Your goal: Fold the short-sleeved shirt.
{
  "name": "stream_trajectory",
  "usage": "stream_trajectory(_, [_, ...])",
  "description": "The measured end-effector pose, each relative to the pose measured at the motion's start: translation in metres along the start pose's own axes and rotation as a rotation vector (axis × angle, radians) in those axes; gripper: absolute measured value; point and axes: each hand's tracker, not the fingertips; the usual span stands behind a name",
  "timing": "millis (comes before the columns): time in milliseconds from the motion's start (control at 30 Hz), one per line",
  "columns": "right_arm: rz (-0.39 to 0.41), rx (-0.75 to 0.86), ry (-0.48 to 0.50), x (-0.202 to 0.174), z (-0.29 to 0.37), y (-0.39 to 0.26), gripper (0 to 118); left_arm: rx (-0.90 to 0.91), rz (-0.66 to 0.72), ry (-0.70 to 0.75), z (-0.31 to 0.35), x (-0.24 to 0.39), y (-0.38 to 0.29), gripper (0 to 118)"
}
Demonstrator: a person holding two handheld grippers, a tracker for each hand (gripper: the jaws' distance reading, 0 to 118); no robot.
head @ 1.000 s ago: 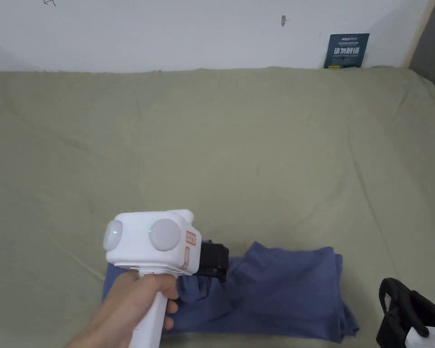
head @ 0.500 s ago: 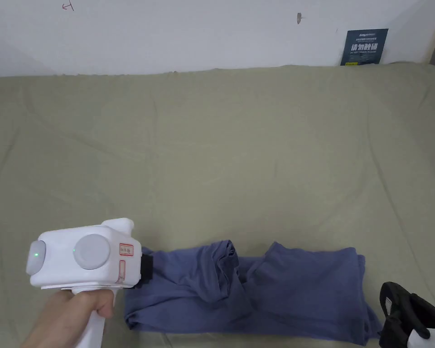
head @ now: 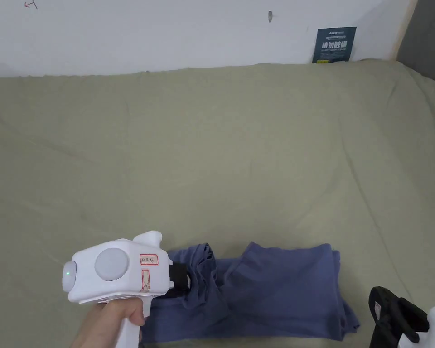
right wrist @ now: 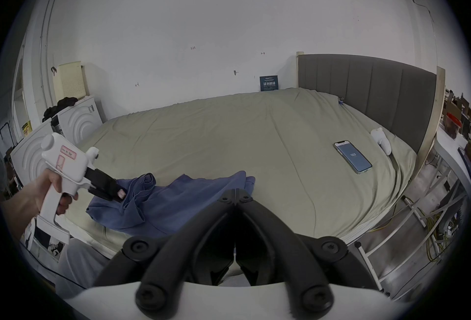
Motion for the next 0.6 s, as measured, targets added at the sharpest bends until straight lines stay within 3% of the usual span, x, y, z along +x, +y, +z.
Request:
stream_trajectory(100, [0.011,-0.005,-0.002,0.000,0.001,0.000,0,-0.017,0.069,-0.042,-0.021,-0.009,-0.001,0])
stream_trajectory(367, [0.020,-0.023,-0.002,-0.006,-0.001,-0.002,0,-0.016,0.082,-0.120,-0.015,-0.039,0.013,0])
stream_trajectory(500, [0.022,-0.009,0.015,-0.013,-0.002,0.005,0,0.038,-0.022,-0.097,0.050,-0.031,0.021,0])
stream_trajectory(600, [0.032,-0.006,0.036,-0.021,-0.006,0.008,0,0.099,-0.018,-0.081,0.098,-0.054,0.023,0])
